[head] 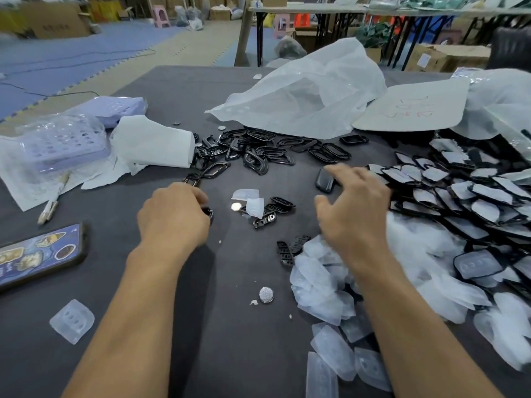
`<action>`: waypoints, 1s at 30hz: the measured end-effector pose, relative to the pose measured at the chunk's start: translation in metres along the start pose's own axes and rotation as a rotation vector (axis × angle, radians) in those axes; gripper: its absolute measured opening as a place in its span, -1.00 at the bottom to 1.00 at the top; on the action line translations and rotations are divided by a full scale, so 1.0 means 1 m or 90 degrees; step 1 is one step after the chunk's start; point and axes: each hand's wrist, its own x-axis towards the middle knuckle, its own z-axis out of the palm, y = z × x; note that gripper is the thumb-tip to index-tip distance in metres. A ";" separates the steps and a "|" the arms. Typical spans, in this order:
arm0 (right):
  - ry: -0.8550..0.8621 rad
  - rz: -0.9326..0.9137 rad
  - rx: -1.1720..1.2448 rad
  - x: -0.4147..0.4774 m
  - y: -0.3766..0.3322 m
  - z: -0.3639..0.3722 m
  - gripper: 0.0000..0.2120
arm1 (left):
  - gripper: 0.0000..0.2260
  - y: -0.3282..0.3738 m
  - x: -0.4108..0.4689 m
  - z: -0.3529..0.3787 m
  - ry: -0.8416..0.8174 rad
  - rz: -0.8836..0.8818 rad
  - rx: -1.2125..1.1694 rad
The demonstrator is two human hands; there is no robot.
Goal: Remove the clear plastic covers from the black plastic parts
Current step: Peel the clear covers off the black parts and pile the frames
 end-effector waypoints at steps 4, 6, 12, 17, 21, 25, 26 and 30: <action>-0.174 -0.110 0.036 -0.009 -0.020 0.018 -0.49 | -0.53 -0.004 0.000 0.000 -0.045 0.029 0.049; -0.226 -0.172 0.019 -0.012 -0.026 0.024 -0.53 | -0.59 0.000 0.001 0.004 -0.015 0.037 0.016; -0.233 -0.167 0.056 -0.016 -0.022 0.029 -0.77 | -0.81 0.016 0.000 0.028 0.031 -0.006 -0.339; -0.174 -0.124 0.120 -0.018 -0.018 0.030 -0.91 | -0.81 0.017 0.001 0.042 -0.104 -0.047 -0.625; -0.068 -0.050 0.227 -0.021 -0.009 0.021 -0.85 | -0.76 0.016 0.001 0.038 -0.172 -0.058 -0.767; -0.089 0.042 0.434 -0.022 -0.010 0.011 -0.77 | -0.70 0.025 -0.005 0.035 -0.140 -0.032 -0.795; -0.106 0.066 0.490 -0.022 -0.013 0.010 -0.77 | -0.72 0.029 -0.006 0.035 -0.125 -0.025 -0.801; -0.148 0.140 0.620 -0.024 -0.018 0.011 -0.84 | -0.82 0.044 -0.018 0.041 -0.098 0.008 -0.801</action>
